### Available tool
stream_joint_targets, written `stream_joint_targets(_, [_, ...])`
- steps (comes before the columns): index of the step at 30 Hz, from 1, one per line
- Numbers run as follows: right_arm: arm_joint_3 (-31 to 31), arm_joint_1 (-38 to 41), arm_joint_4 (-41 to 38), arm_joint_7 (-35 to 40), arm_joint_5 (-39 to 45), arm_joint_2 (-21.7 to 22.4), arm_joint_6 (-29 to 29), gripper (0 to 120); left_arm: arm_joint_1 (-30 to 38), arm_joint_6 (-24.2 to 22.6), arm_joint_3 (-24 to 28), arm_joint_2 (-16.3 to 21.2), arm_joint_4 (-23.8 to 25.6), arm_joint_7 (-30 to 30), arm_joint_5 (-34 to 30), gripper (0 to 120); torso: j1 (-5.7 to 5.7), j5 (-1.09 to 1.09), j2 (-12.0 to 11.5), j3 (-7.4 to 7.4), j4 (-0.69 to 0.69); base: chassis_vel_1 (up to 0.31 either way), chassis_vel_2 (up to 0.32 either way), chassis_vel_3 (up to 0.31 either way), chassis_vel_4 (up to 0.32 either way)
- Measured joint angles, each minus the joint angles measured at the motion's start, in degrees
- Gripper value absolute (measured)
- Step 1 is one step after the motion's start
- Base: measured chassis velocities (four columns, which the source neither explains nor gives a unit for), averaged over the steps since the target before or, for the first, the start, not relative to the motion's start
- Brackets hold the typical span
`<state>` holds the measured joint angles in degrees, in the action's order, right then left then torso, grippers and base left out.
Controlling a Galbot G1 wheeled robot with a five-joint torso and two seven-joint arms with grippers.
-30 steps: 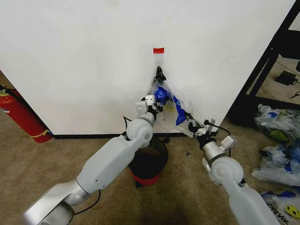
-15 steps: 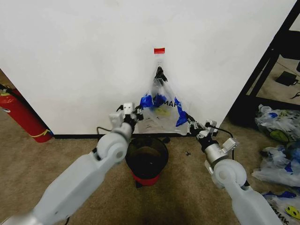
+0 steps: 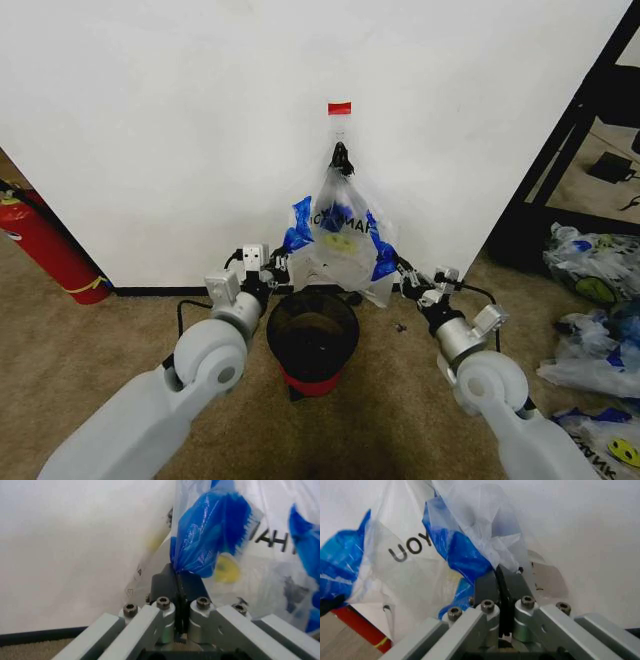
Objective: Pick up the garbage bag from the wall and place it over the trash bin.
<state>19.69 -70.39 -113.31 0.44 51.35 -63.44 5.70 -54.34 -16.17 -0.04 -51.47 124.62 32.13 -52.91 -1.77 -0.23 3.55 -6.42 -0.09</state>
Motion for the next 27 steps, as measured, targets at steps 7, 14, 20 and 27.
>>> stream_joint_targets(7, [0.09,-2.25,-1.50,-0.60,-1.04,1.01,-0.04,0,-4.09,-0.04,-2.69,1.89,3.80,-0.09,0.26,0,0.00,0.00,0.00,0.00,0.01,0.000,0.000,0.000,0.000])
stream_joint_targets(14, [0.85,-5.83,-3.17,-1.44,-2.58,1.75,-0.28,0,-9.03,-0.03,-4.35,2.46,6.68,-0.10,1.06,0,0.00,0.00,0.00,0.00,-0.01,0.000,0.000,0.000,0.000])
stream_joint_targets(20, [2.28,-9.25,-5.09,-2.26,-3.47,2.16,-0.66,0,-16.76,0.38,-6.15,2.62,10.63,-0.69,3.86,0,0.00,0.00,0.00,0.00,0.01,0.000,0.000,0.000,0.000])
stream_joint_targets(27, [3.80,-13.03,-6.30,-3.33,-5.28,2.30,-1.57,0,-20.89,0.94,-6.53,2.88,12.83,-1.18,6.16,0,0.00,0.01,0.00,-0.01,-0.01,0.000,0.000,0.000,0.000])
